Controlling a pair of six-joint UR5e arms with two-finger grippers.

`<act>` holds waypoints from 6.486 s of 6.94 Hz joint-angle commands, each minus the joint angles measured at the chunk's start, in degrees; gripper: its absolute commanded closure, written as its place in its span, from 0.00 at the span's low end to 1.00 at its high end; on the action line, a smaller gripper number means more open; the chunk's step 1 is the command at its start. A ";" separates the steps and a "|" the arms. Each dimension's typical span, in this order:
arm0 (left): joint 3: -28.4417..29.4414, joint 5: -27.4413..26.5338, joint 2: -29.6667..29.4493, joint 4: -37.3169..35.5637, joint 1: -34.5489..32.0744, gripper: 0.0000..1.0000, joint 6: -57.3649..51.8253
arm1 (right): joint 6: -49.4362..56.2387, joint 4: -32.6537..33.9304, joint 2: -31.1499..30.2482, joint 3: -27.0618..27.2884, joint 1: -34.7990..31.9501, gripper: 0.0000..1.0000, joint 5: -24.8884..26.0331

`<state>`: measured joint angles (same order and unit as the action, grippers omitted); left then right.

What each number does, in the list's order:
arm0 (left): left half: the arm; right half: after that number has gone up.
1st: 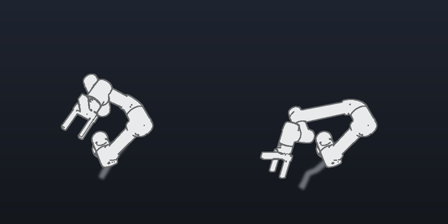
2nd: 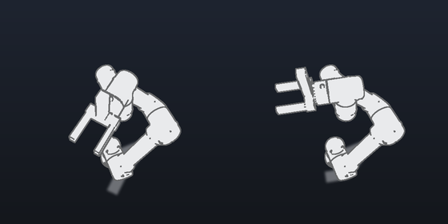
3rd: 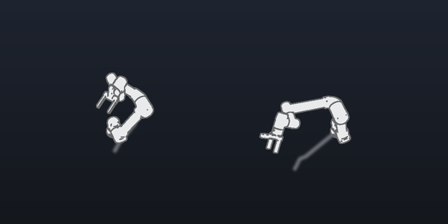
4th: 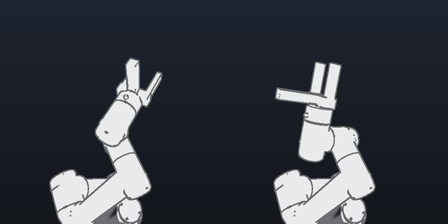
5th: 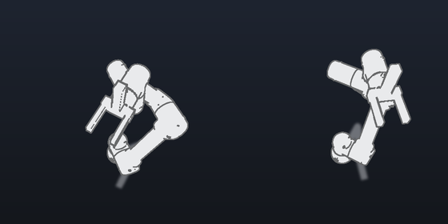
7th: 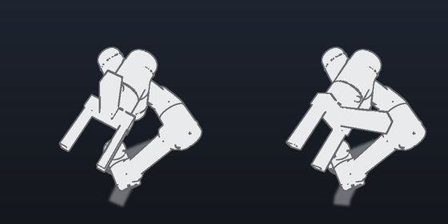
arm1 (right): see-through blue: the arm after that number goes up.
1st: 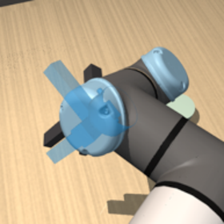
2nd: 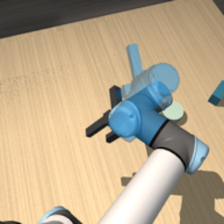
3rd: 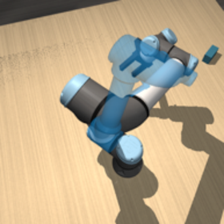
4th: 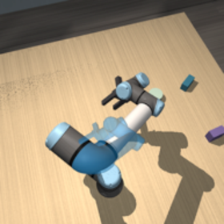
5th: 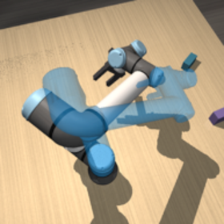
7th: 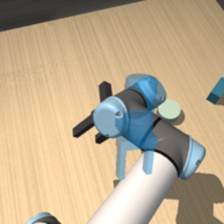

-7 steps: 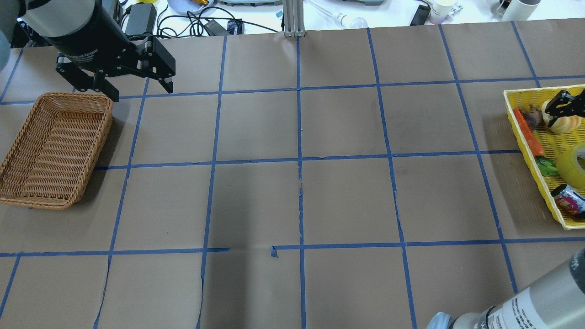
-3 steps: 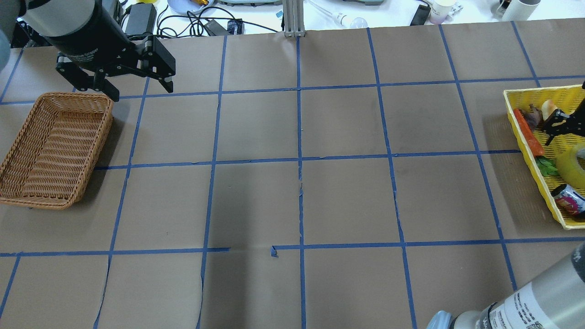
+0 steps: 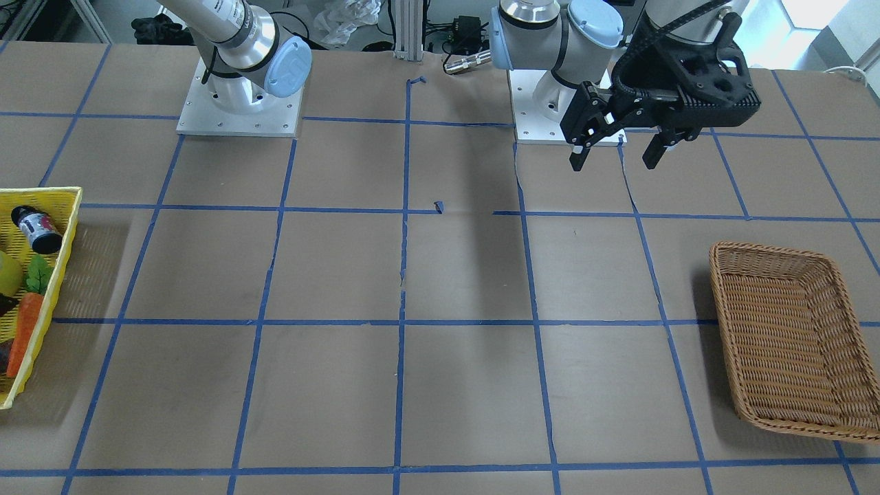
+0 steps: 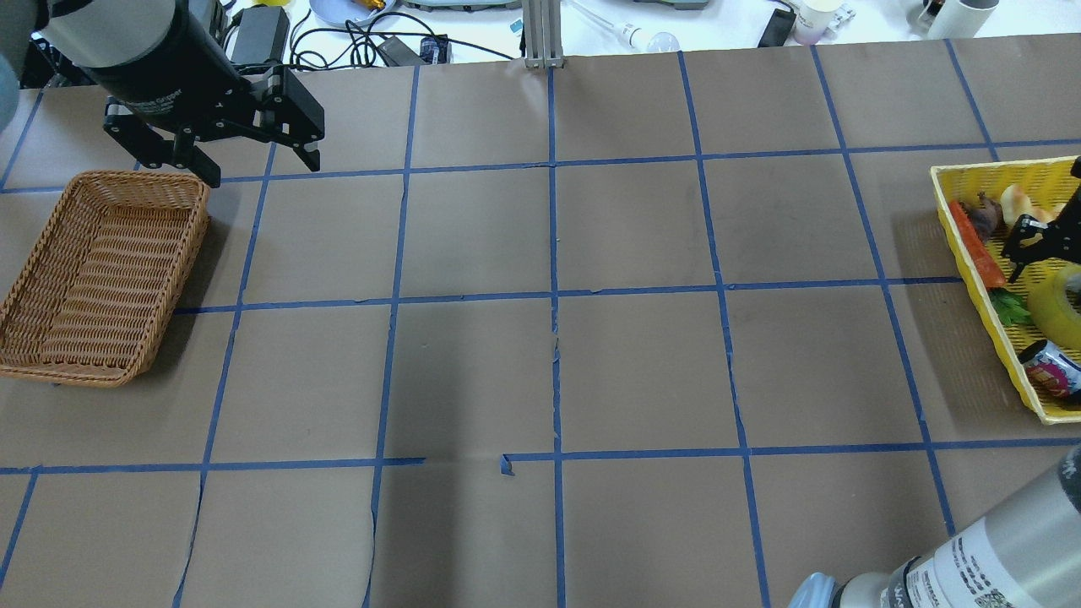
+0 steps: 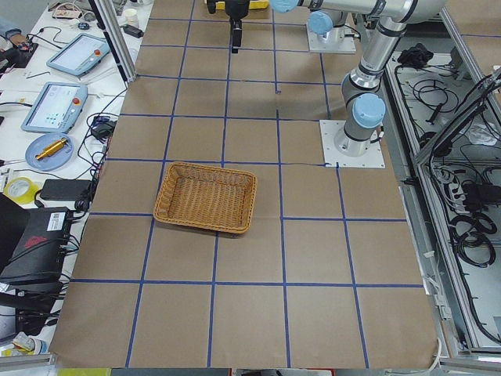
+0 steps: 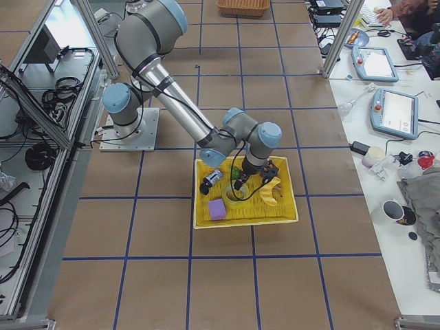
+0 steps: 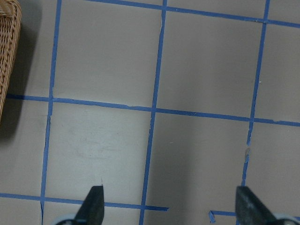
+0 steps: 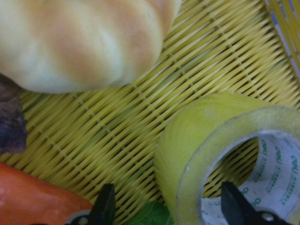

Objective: Transfer tape with both arms
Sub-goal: 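Move the right gripper down into the yellow crate onto the tape roll, then grasp the yellow tape roll with the right gripper and lift it, then carry the tape roll with the right gripper to the table center, then release the tape roll on the table and raise the right gripper, then reach the left gripper to the tape roll while the right gripper withdraws, then grasp the tape roll rim with the left gripper and lift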

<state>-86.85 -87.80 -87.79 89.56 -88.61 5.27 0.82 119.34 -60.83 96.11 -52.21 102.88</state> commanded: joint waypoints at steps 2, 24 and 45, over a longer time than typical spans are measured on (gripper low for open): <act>-0.24 0.00 0.07 0.00 -0.08 0.00 0.00 | 0.85 -0.16 -0.77 -0.83 0.17 1.00 -0.75; -0.60 0.00 0.43 0.00 0.01 0.00 0.00 | -63.94 -1.37 2.86 -16.48 -57.40 0.00 -19.82; -5.62 8.17 -30.71 -38.86 -13.54 1.00 16.62 | 3.03 -23.79 -21.87 -10.15 -33.84 0.00 -13.49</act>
<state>-93.86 -80.36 -120.25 49.66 -103.14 22.35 2.05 96.13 -82.33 85.83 -86.72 89.27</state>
